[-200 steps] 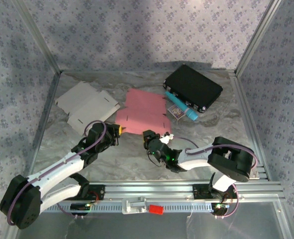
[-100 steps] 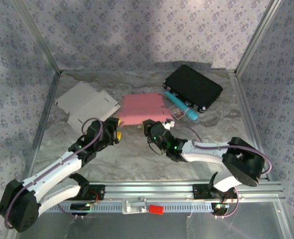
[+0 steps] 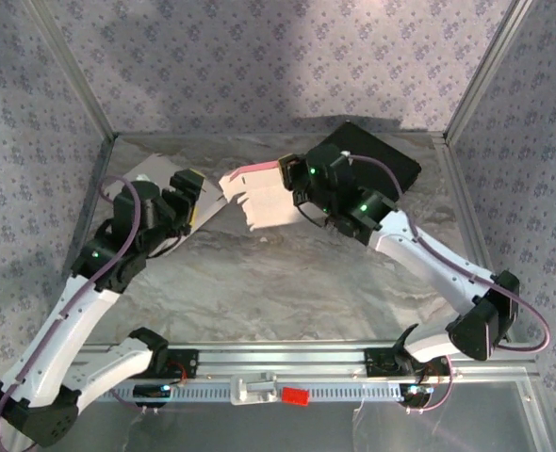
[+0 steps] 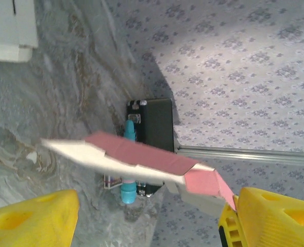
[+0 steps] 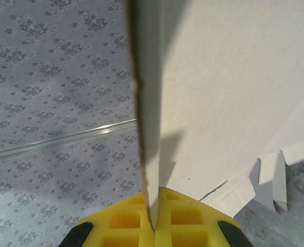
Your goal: Fold the paper box
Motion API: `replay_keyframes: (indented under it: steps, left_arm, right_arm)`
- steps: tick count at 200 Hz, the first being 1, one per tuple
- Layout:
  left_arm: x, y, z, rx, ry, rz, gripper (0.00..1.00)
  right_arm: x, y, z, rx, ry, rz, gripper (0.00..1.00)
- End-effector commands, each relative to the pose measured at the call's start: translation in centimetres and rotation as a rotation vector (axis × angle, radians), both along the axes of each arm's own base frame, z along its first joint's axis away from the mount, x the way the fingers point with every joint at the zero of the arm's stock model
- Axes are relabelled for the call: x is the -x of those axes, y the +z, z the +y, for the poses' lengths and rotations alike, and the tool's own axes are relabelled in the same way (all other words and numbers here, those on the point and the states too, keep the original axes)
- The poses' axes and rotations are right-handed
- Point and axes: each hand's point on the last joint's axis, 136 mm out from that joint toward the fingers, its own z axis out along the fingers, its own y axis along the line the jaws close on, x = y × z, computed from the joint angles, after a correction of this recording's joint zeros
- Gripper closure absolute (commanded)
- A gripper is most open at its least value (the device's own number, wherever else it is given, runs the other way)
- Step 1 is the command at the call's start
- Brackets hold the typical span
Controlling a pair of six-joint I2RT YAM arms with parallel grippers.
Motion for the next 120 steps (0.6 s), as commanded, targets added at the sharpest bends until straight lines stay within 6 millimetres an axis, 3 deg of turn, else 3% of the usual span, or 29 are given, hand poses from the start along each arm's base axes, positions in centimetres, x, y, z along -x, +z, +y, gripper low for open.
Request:
replay_keyframes:
  steps: [1,20,45,60,85,120]
  left_arm:
    - [0.2,1.6,1.1,-0.184,-0.029,-0.029,0.21]
    - [-0.4,3.2,0.5,-0.212,-0.064,-0.044,0.22]
    - [-1.6,4.4,-2.2,-0.216,-0.177,-0.061,0.24]
    - [-2.4,4.7,-4.0,-0.205,-0.251,-0.06,0.27]
    - [-3.4,3.4,-6.8,-0.178,-0.357,0.01,0.31]
    - [-3.8,1.1,-8.0,-0.158,-0.378,0.111,0.33]
  right_arm:
    - [2.5,-1.7,-2.2,0.118,0.02,0.166,1.0]
    - [4.7,-1.1,-3.7,0.13,-0.008,0.25,1.0]
    - [6.2,-1.8,-4.0,0.108,-0.026,0.334,1.0]
    - [5.4,-3.5,-3.7,0.081,-0.022,0.378,1.0]
    - [3.1,-5.8,-3.2,0.066,-0.028,0.427,1.0]
    - [0.5,-8.3,-2.2,0.065,-0.009,0.481,1.0]
